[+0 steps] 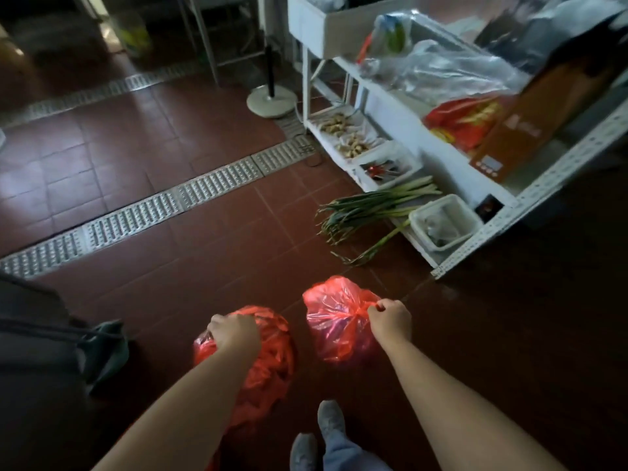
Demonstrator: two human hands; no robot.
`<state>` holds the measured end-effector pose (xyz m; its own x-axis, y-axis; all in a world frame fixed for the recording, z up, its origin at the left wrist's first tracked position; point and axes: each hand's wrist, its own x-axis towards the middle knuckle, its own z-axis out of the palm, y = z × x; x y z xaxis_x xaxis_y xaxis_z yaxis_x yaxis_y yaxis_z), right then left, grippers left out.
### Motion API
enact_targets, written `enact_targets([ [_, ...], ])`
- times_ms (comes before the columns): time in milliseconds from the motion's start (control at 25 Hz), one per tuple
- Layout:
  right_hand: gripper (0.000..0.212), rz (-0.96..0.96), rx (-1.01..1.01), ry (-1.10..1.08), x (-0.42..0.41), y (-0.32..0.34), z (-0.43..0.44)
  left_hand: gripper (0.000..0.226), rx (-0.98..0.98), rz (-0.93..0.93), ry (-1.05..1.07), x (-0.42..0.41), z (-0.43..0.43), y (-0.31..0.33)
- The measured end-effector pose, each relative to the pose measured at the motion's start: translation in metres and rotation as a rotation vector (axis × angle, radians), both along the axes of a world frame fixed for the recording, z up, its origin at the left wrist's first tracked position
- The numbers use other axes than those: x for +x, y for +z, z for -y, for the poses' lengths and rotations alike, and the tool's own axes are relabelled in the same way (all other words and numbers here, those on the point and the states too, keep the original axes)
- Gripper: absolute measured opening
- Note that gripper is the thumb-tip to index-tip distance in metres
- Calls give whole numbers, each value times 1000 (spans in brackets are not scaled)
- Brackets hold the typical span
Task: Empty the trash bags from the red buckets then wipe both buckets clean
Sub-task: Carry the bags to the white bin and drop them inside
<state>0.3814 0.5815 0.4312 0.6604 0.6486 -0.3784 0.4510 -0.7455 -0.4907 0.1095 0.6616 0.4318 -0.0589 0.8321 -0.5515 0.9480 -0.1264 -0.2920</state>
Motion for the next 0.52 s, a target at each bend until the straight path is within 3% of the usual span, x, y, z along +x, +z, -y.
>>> enact_targets([
  [240,23,57,97,-126,71,73,49,31,22,290,-239,91,-7,62],
  [520,23,179,157,-260,199,137,139,22,183,588,-582,237,19,126],
])
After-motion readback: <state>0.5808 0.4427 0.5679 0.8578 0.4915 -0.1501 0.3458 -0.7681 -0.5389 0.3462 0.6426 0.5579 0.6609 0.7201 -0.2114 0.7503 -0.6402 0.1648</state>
